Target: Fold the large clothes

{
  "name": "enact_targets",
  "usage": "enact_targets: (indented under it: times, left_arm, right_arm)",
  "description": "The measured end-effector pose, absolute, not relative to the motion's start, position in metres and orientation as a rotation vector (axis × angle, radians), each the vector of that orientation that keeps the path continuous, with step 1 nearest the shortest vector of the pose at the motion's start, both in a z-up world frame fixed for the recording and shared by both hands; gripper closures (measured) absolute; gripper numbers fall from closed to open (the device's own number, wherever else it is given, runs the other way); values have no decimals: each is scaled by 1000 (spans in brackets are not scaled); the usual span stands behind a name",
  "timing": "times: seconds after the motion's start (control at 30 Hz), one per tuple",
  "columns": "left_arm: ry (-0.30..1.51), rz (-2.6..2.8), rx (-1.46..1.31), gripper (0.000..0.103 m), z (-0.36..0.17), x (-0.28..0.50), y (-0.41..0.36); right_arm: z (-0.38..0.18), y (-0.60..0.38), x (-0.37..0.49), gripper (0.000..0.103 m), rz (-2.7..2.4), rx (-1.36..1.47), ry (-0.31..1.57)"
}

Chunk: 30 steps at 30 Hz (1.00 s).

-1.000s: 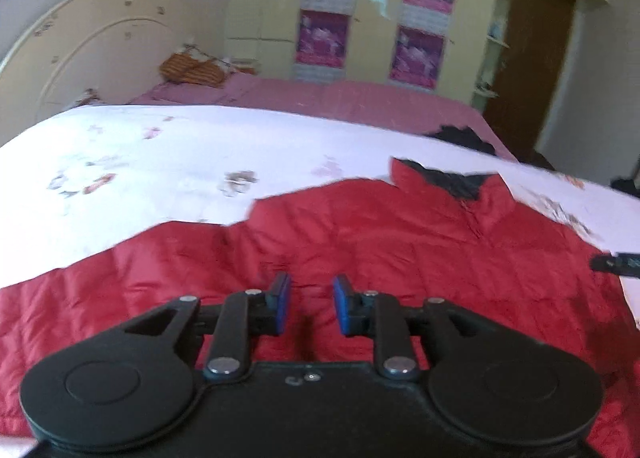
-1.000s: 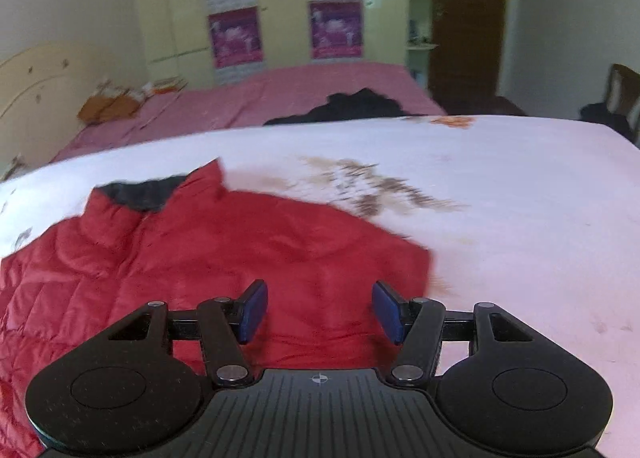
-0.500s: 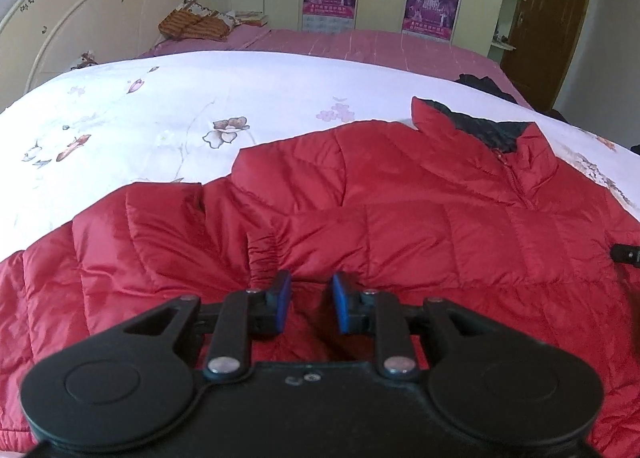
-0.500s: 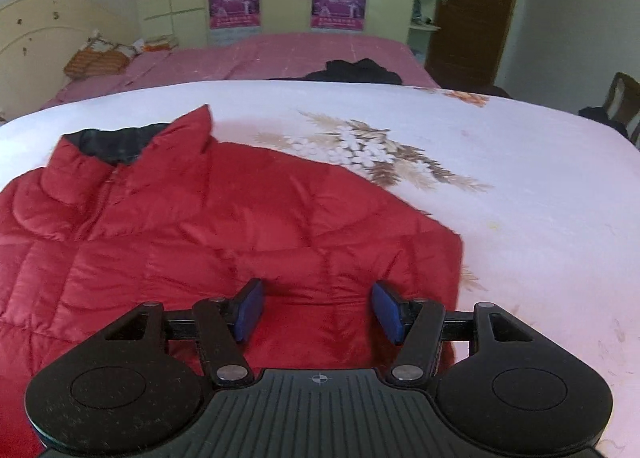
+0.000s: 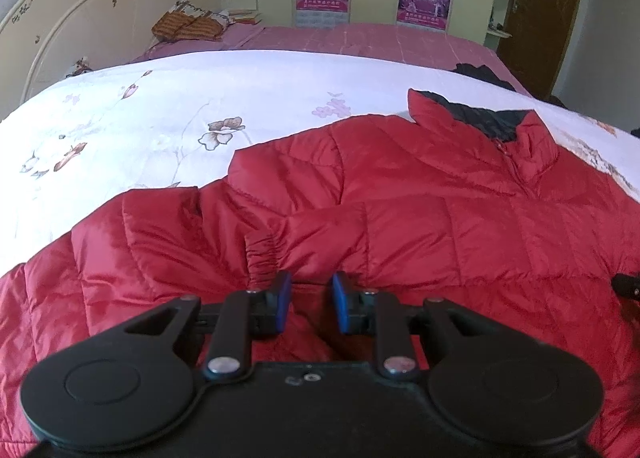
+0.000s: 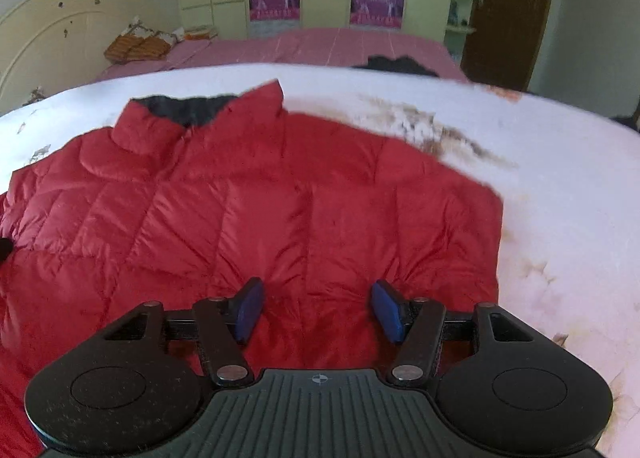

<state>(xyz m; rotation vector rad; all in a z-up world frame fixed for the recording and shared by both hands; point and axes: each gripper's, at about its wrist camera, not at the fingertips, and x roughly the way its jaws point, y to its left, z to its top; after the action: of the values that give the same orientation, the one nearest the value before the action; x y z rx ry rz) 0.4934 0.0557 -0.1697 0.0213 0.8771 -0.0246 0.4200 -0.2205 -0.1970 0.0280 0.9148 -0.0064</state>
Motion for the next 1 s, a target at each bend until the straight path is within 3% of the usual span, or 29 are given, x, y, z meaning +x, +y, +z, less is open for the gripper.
enact_targets:
  times: [0.43,0.57,0.6,1.0]
  left_arm:
    - [901,-14,-76,78,-145,465,76]
    - [890,48,-122,47,-135,441,102]
    - [885,70,-143,44,-133,434,112]
    - [892,314,-328,42,-130,359,225]
  right_arm:
    - [-176,-168,398,44,117,47,901]
    - [-191,-153,402,44,128,-4,942]
    - [-192,-153,403,44,128,-7,945]
    - [-166,-97,399,44,288,10,895]
